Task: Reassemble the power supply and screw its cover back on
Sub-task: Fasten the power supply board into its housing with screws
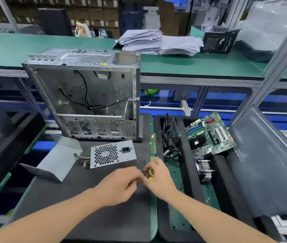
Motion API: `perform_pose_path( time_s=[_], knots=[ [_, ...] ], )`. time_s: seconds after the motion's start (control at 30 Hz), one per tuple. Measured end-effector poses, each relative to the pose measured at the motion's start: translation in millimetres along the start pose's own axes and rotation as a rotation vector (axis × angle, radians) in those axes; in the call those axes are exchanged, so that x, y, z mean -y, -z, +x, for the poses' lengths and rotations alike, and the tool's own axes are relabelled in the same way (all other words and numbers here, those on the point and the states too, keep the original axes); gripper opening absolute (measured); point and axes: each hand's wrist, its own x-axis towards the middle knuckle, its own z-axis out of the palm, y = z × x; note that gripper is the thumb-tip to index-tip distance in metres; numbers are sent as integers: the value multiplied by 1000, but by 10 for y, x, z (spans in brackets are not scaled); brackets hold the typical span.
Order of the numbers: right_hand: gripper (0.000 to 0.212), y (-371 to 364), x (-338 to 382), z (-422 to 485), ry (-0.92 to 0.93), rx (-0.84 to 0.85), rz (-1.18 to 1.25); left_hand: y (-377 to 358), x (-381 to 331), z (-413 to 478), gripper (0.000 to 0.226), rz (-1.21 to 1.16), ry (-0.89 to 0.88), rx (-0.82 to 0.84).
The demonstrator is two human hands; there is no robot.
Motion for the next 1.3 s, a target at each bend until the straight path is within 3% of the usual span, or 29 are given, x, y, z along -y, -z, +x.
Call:
perform_pose_path(
  time_s=[0.13, 0.2, 0.47, 0.67, 0.8, 0.9, 0.97, 1.03, 1.1, 1.3],
  knots=[
    [27, -136, -39, -165, -49, 152, 77, -276, 105, -153, 16, -77, 302, 48],
    [28, -159, -63, -202, -93, 147, 169, -351, 142, -181, 14, -76, 391, 58],
    [39, -86, -192, -205, -271, 231, 471, -630, 110, -109, 23, 83, 438, 37],
    [26, 399, -644, 60, -407, -104, 143, -577, 205, -86, 7, 136, 394, 82],
    [28, 552, -968, 417, -453, 167, -215, -516, 317, -53, 12, 102, 371, 85],
    [5, 475, -981, 611, -384, 329, -478, -517, 408, -70, 22, 67, 372, 123],
    [19, 374, -1010, 713, -352, 380, -589, -543, 473, -111, 26, 26, 376, 120],
    [25, 277, -1077, 759, -357, 399, -639, -576, 524, -154, 31, 10, 375, 107],
    [18, 184, -1154, 764, -330, 363, -683, -603, 551, -191, 35, -7, 374, 84],
    [41, 107, -1256, 772, -259, 327, -770, -615, 566, -253, 38, -15, 338, 43]
  ],
)
